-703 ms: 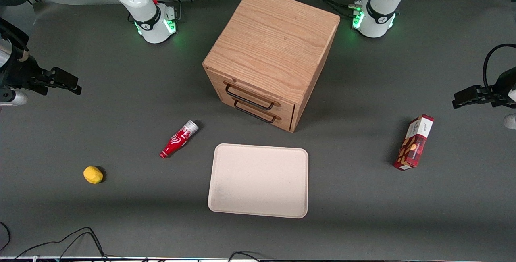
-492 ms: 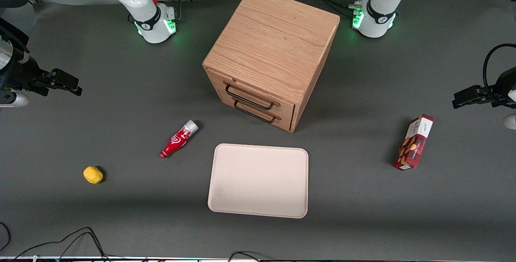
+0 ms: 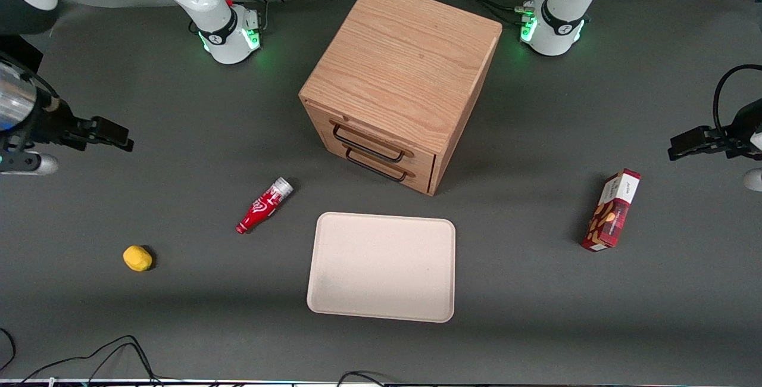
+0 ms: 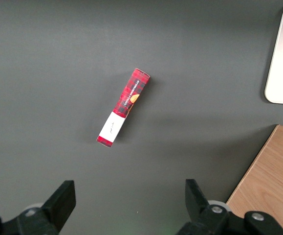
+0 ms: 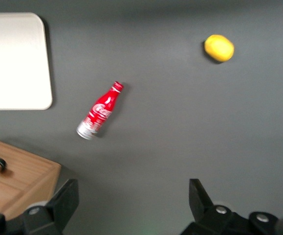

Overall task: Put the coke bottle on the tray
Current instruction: 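Move the open right gripper over the red Coca-Cola bottle, then lower the right gripper and close it around the bottle's body, then lift the bottle upright with the right gripper, then carry the held bottle over the cream tray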

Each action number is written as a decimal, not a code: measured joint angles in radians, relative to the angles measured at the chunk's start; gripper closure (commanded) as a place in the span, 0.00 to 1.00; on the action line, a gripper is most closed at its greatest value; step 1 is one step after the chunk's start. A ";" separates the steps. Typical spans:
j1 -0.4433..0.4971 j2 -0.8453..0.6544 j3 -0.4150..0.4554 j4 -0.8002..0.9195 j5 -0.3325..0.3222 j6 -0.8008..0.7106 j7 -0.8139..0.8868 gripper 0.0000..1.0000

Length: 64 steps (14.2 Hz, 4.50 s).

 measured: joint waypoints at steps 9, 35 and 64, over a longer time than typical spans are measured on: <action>0.015 0.132 0.180 -0.309 0.007 0.420 0.688 0.00; 0.019 0.441 0.193 -0.495 -0.263 0.979 1.016 0.51; 0.199 0.608 0.263 0.522 -0.211 0.209 0.389 0.95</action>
